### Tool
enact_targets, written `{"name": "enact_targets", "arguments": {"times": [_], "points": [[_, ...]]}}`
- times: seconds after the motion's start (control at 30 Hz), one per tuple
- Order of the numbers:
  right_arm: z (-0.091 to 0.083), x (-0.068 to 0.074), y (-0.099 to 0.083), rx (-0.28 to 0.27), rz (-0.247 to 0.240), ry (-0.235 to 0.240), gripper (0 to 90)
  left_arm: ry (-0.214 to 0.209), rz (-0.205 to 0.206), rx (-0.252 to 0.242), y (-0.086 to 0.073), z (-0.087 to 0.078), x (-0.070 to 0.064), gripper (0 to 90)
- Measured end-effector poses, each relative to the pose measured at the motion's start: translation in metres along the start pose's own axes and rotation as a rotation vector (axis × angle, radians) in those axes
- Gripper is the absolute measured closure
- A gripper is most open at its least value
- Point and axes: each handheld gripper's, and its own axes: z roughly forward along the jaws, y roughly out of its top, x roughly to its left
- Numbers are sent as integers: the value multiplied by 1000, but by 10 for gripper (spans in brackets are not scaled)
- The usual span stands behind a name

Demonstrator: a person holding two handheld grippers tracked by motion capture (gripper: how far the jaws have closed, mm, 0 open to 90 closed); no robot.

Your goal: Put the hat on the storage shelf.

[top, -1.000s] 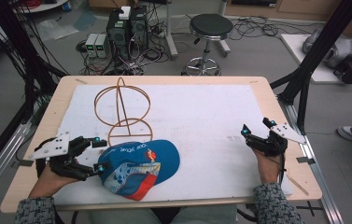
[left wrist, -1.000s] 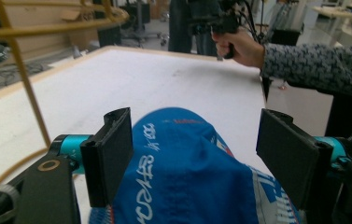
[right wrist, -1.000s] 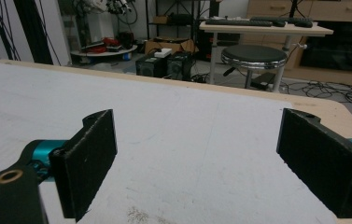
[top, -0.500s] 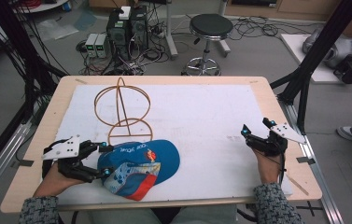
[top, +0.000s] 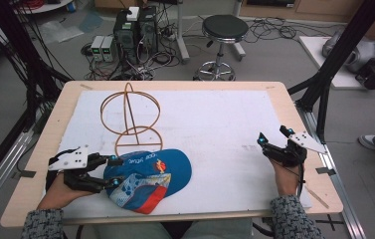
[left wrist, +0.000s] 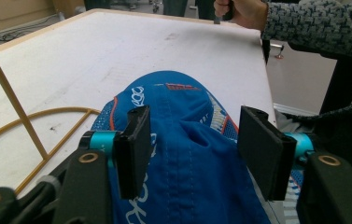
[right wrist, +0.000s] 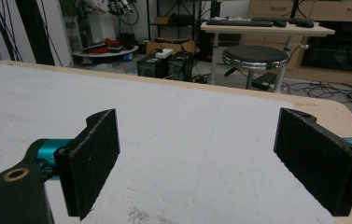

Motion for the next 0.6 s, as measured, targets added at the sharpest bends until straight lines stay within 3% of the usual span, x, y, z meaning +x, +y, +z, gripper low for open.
{"name": "enact_targets", "arguments": {"times": [0.2,0.33,0.37,0.4,0.6], "points": [[1,0,0,-3,-2,4,134,-1,2,24,-2,1,0,534],[0,-1,0,0,5,5,134,-4,12,45,-3,2,0,672],[0,-1,0,0,5,5,134,-5,16,49,-3,2,0,672],[0,-1,0,1,14,4,134,-5,20,49,-3,2,-1,727],[0,-1,0,3,14,2,135,10,36,34,-2,1,-3,846]]}}
